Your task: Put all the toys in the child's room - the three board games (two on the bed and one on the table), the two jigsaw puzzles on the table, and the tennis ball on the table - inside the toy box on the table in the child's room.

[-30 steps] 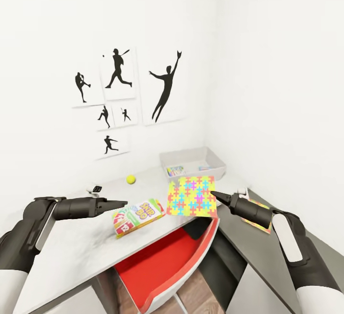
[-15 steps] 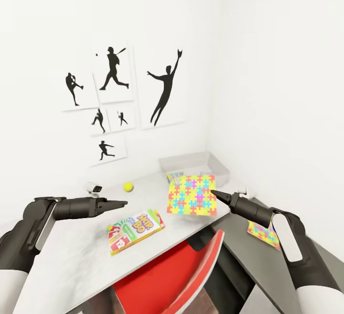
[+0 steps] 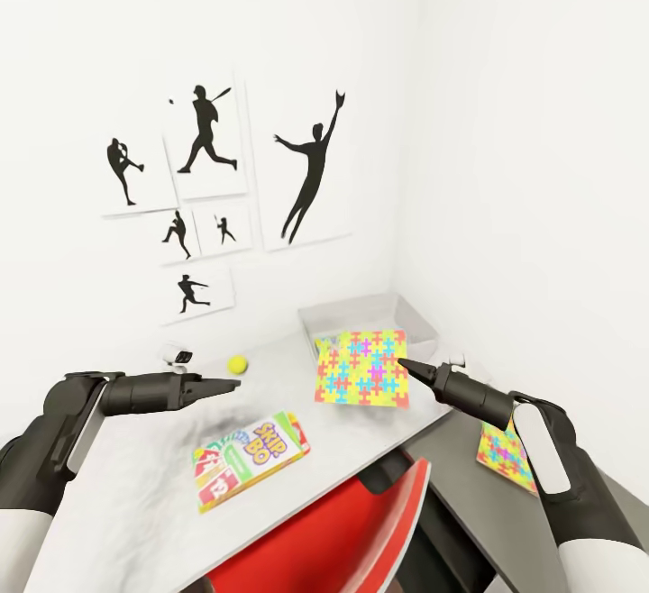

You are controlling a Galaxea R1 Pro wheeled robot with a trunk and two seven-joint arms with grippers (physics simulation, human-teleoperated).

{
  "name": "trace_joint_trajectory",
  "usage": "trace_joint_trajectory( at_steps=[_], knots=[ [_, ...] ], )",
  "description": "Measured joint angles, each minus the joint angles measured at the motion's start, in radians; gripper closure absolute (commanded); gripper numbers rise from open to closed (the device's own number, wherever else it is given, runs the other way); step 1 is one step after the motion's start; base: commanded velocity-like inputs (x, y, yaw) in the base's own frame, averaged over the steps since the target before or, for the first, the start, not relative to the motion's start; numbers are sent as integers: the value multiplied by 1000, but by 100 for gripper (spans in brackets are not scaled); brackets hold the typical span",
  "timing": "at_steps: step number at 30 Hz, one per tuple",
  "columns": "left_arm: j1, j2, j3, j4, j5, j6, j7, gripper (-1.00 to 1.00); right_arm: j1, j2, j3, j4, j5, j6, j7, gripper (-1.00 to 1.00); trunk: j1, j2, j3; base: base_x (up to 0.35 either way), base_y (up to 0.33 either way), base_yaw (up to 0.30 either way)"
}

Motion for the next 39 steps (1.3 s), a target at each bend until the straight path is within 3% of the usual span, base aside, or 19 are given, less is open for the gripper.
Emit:
trace_joint_trajectory(
  at_steps=[19, 36, 39],
  knots=[
    [0, 0, -1, 0, 1, -2, -1, -100, 0, 0, 0, 0, 0, 0, 0, 100, 0, 0, 0, 126, 0, 0],
    [0, 0, 0, 3, 0, -1, 0, -100, 0, 0, 0, 0, 0, 0, 2, 100, 0, 0, 0, 6, 0, 0],
    [0, 0, 0, 3, 1, -1, -1, -100, 0, 0, 0, 0, 0, -2, 2, 100, 12, -21, -9, 0, 0, 0]
  ],
)
